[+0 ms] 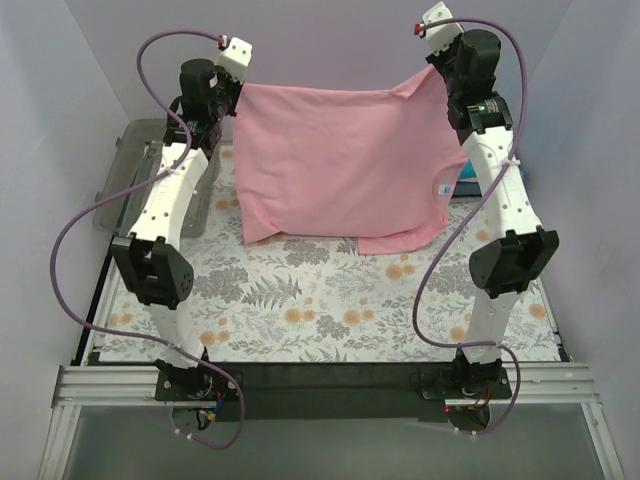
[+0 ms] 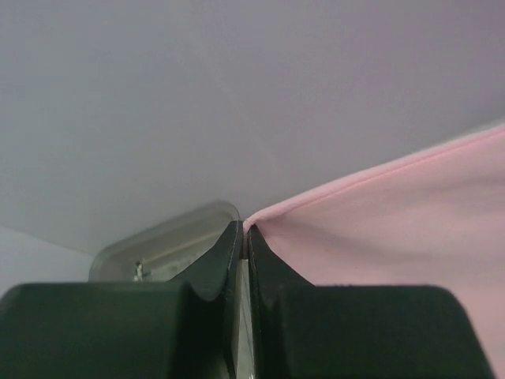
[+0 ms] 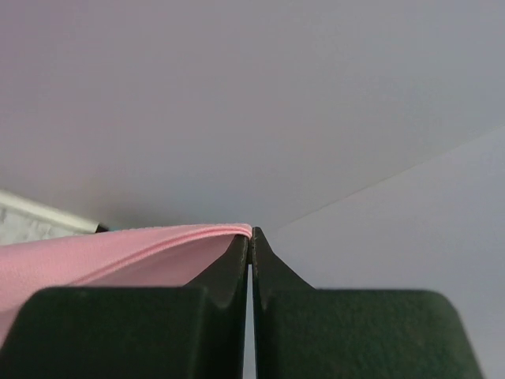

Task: Fold and stack the t-shirts
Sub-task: Flatten the tshirt out

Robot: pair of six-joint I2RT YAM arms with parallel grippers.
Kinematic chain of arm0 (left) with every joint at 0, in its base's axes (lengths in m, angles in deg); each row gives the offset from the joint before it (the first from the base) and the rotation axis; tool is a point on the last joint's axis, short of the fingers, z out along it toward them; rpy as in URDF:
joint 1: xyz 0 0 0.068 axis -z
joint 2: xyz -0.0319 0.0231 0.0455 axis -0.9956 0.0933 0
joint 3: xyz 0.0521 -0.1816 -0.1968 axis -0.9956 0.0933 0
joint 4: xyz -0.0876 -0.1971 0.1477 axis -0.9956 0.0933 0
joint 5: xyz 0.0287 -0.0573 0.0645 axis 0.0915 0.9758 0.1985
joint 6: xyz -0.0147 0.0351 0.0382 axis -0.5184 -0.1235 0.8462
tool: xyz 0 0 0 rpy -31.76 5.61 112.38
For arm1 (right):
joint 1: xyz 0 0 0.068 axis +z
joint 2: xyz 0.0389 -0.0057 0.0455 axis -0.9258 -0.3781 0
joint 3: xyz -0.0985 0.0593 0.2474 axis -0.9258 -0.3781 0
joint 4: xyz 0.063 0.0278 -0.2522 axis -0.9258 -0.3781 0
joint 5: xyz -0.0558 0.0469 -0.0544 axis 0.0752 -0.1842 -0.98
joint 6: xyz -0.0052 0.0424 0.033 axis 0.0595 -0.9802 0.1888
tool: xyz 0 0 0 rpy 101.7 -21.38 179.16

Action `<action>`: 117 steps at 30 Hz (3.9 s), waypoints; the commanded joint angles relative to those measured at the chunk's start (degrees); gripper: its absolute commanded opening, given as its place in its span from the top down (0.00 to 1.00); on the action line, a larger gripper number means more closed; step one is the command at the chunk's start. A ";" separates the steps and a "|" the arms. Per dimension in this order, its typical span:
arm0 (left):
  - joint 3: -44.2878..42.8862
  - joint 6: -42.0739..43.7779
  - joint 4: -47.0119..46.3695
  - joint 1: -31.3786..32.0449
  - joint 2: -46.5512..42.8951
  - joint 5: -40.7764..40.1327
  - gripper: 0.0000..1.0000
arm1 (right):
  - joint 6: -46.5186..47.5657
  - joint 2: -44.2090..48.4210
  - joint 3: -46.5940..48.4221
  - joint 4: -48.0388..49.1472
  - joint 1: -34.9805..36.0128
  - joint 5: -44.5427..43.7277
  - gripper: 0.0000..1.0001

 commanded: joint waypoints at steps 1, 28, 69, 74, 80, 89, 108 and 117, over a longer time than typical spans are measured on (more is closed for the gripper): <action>-16.64 -2.52 -4.34 -1.75 5.44 2.34 1.00 | 0.83 -3.51 12.15 15.27 -0.67 -5.41 0.99; 57.67 8.28 -30.02 -5.62 -26.24 20.17 1.00 | -0.23 32.58 -67.60 43.09 -0.67 14.70 0.99; 65.47 23.67 23.53 4.22 -36.36 35.14 0.64 | 18.32 47.11 -82.49 -33.92 15.04 33.44 0.63; 71.01 22.62 20.18 8.53 -35.30 30.21 0.64 | 17.36 46.57 -90.46 -29.47 19.89 25.38 0.55; 76.37 23.32 20.09 8.44 -40.13 26.61 0.63 | 14.11 47.01 -94.71 -18.38 19.98 15.52 0.49; 81.56 22.71 18.16 8.45 -44.54 22.30 0.63 | 14.19 45.61 -95.85 -8.62 20.42 8.47 0.51; 79.10 21.56 16.14 5.28 -35.85 20.45 0.67 | 15.41 26.82 -75.73 -9.58 17.61 16.29 0.80; 74.01 19.19 15.61 1.50 -28.02 23.26 0.69 | 8.66 7.93 -61.59 -9.22 12.86 19.28 0.99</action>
